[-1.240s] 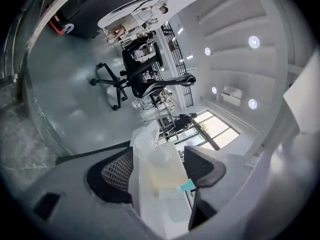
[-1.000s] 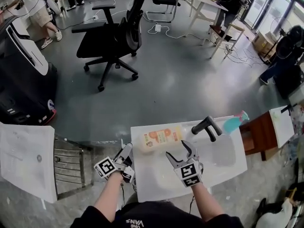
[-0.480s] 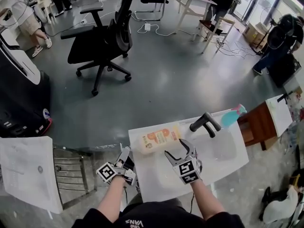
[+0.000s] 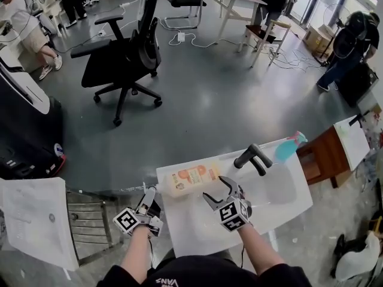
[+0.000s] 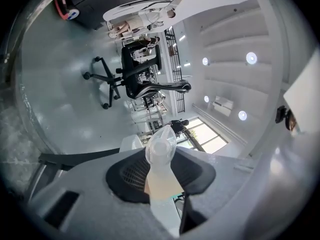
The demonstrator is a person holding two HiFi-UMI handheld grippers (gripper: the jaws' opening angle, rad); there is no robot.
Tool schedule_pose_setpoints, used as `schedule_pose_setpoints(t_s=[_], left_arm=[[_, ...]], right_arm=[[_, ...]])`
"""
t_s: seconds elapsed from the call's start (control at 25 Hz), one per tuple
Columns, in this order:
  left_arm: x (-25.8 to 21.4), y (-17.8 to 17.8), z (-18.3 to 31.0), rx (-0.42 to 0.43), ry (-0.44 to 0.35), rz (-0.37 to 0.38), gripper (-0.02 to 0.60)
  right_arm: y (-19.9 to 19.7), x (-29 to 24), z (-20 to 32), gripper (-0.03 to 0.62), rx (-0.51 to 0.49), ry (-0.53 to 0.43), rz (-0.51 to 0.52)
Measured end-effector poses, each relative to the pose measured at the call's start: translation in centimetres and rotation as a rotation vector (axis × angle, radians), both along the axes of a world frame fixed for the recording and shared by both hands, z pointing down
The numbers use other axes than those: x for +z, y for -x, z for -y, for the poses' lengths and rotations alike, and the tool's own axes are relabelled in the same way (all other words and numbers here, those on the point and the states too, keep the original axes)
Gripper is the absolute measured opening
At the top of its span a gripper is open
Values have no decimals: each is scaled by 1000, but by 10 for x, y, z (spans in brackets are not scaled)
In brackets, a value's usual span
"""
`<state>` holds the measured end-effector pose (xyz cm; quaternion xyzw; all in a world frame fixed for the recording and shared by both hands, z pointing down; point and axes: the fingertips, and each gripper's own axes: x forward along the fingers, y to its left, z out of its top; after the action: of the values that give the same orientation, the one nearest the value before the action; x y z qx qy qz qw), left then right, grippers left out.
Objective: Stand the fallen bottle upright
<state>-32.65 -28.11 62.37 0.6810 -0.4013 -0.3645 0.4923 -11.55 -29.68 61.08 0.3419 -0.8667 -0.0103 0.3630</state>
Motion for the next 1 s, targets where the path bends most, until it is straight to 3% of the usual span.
schedule_pose_setpoints(t_s=[0.48,0.68,1.0], left_arm=[[-83,-17,26,3,-103,317,120],[-105,-28,37,0,-104,461,117],[-153,-66,60,29,-149,607,112]], right_arm=[[-16,-6,9,296,-77,24,112],[-25,-9,9,296,-98,38,155],[-42,-13,9,290,-102,57,235]])
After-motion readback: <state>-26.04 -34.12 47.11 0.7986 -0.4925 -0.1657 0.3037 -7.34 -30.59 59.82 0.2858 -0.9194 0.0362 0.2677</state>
